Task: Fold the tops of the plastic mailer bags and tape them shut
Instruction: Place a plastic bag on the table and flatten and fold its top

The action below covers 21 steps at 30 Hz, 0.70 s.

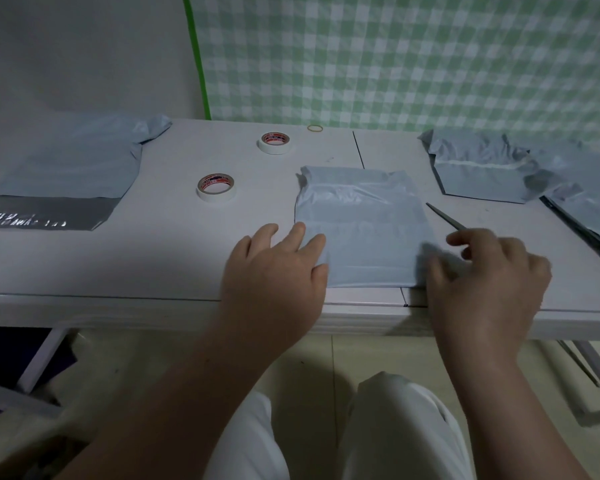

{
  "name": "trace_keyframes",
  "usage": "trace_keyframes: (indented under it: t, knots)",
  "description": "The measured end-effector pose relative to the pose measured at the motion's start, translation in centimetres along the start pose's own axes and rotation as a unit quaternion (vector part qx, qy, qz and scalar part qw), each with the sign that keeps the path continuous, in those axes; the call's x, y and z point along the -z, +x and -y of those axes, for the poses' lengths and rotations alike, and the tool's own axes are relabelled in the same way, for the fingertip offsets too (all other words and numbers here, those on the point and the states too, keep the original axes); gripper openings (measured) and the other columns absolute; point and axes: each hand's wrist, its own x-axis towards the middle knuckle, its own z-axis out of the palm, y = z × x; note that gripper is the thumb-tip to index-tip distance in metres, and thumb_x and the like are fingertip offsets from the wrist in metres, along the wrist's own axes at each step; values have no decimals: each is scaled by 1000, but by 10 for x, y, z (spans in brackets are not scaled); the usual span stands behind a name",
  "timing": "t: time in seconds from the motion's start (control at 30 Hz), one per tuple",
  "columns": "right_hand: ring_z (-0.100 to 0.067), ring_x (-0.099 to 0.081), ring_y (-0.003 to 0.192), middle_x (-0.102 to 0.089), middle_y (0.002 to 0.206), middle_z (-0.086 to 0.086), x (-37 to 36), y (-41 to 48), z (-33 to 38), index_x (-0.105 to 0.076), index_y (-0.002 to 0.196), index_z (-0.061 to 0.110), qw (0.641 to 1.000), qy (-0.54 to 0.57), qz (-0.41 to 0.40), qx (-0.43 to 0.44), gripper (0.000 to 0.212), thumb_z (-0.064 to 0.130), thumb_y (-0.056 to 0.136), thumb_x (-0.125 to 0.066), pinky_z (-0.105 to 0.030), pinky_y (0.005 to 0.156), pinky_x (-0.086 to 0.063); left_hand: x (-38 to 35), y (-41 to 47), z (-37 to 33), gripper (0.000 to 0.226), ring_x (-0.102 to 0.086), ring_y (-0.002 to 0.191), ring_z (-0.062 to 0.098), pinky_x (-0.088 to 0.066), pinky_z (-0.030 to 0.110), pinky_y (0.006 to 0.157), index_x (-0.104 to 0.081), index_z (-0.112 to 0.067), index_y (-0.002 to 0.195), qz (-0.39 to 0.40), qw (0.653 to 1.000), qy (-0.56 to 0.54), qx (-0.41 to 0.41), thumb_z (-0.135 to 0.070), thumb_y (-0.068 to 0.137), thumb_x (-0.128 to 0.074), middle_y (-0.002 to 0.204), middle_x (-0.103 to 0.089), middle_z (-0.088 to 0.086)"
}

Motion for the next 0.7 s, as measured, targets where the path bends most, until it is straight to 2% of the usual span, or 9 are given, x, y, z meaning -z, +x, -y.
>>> trace_keyframes:
  t: [0.1, 0.17, 0.27, 0.4, 0.5, 0.6, 0.7]
  knots:
    - [-33, -56, 88, -66, 85, -7, 3, -14, 24, -70, 89, 16, 992, 59, 35, 109, 17, 28, 80, -61, -42, 104, -24, 2, 0, -1, 50, -62, 103, 42, -50, 46, 84, -70, -17, 112, -4, 1000, -14, 2, -40, 85, -36, 115, -69, 8]
    - [-27, -58, 86, -68, 80, 2, -1, -30, 40, -72, 80, 22, 983, 90, 84, 139, 10, 27, 79, -63, -46, 108, -21, 1, 0, -2, 51, -61, 106, 43, -48, 49, 86, -70, -17, 113, 2, 1000, -20, 7, -44, 83, -38, 116, -68, 8]
    - [-23, -57, 89, -68, 80, 10, -7, -47, 49, -72, 76, 27, 984, 89, 98, 118, 11, 27, 79, -61, -53, 106, -27, 1, 0, -2, 56, -55, 115, 43, -44, 54, 91, -67, -20, 118, 25, 999, -17, 14, -50, 83, -35, 123, -65, 6]
    - [-26, -55, 100, -69, 84, 12, -8, -52, 49, -72, 75, 28, 990, 96, 83, 61, 12, 25, 77, -61, -58, 105, -27, 4, -1, -3, 63, -47, 125, 41, -35, 59, 99, -61, -25, 125, 51, 998, -11, 31, -58, 82, -30, 132, -60, 2]
    - [-27, -55, 100, -70, 82, 11, -9, -53, 51, -71, 72, 26, 992, 97, 68, 38, 12, 24, 75, -60, -59, 101, -31, 10, -2, -6, 69, -37, 134, 37, -29, 58, 105, -53, -30, 133, 84, 995, -15, 44, -62, 81, -23, 141, -51, -2]
    - [-26, -54, 102, -71, 85, 12, -11, -55, 45, -72, 73, 25, 994, 94, 53, 33, 13, 25, 76, -59, -57, 108, -24, 11, -2, -6, 71, -19, 144, 31, -18, 54, 113, -35, -36, 144, 113, 992, -18, 54, -63, 81, -19, 153, -32, -9]
    - [-26, -52, 104, -71, 88, 10, -9, -53, 29, -73, 75, 22, 995, 95, 26, 30, 16, 25, 76, -57, -52, 111, -18, 12, -2, -6, 71, -14, 145, 29, -14, 53, 115, -29, -37, 146, 123, 990, -20, 60, -63, 80, -18, 155, -26, -12]
